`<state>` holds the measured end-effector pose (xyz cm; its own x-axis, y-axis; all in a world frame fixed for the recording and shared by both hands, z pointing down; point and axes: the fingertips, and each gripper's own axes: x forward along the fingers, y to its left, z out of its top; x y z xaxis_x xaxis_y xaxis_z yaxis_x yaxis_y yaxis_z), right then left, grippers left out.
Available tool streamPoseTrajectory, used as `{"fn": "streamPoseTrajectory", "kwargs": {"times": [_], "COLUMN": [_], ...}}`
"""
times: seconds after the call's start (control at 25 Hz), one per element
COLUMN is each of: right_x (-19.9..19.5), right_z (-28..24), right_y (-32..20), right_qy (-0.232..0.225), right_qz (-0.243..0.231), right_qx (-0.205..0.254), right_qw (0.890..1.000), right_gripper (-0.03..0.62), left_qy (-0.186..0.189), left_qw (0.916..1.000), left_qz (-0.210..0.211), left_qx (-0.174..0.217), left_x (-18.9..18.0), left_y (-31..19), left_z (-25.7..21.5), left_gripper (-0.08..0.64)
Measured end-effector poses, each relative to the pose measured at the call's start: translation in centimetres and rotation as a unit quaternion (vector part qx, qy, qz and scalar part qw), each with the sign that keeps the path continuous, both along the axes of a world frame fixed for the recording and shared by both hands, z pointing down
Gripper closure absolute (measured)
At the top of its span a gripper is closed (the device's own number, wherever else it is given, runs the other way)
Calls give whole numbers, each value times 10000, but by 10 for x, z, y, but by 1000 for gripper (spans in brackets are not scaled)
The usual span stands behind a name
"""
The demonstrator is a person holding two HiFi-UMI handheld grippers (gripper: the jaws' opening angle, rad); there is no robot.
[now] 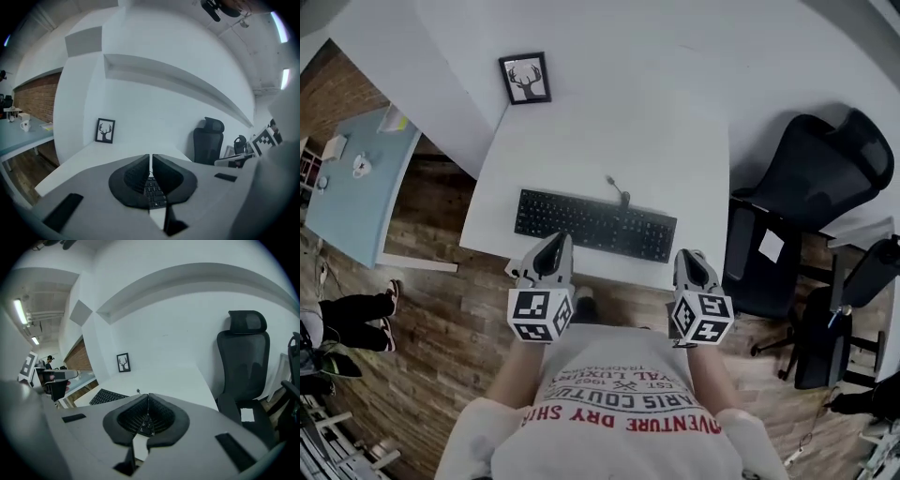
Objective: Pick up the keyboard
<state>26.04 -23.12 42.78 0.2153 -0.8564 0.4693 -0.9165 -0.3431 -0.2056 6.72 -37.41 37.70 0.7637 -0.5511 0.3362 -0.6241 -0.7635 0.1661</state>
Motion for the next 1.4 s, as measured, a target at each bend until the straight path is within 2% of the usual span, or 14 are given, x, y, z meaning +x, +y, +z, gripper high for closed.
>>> {"fn": "streamPoseTrajectory", "kwargs": {"times": [0.24, 0.48, 0.68, 0.8, 1.04, 1.08, 1.12, 1.16, 1.4], "right_x": [-5, -13, -14, -4, 11, 11, 12, 14, 27], "right_z": [14, 32, 54, 65, 94, 100, 105, 111, 136], "right_y": [-29, -43, -47, -50, -52, -53, -54, -54, -57], "right_qy": [38, -92, -322, -327, -778, -906, -1030, -1121, -1496], "right_qz": [545, 992, 954, 964, 863, 807, 747, 689, 514], "right_qx": [-283, -576, -812, -937, -1112, -1157, -1213, -1275, -1455], "right_qw": [9981, 9934, 9916, 9904, 9870, 9859, 9844, 9831, 9766], "right_gripper": [566, 566, 566, 566, 559, 509, 453, 437, 335], "left_qy": [-101, -360, -530, -804, -1234, -1277, -1318, -1357, -1453], "left_qw": [9988, 9955, 9943, 9930, 9836, 9820, 9802, 9781, 9663], "left_qz": [446, 767, 669, 495, 569, 557, 555, 558, 520], "left_qx": [-193, -432, -643, -710, -1185, -1274, -1372, -1477, -2062], "left_x": [-5, -19, -35, -43, -53, -56, -58, -60, -67], "left_y": [-63, -104, -123, -137, -152, -155, -159, -161, -175], "left_z": [18, 45, 71, 87, 127, 134, 141, 148, 182], "left_gripper": [520, 520, 520, 520, 518, 500, 420, 371, 288]}}
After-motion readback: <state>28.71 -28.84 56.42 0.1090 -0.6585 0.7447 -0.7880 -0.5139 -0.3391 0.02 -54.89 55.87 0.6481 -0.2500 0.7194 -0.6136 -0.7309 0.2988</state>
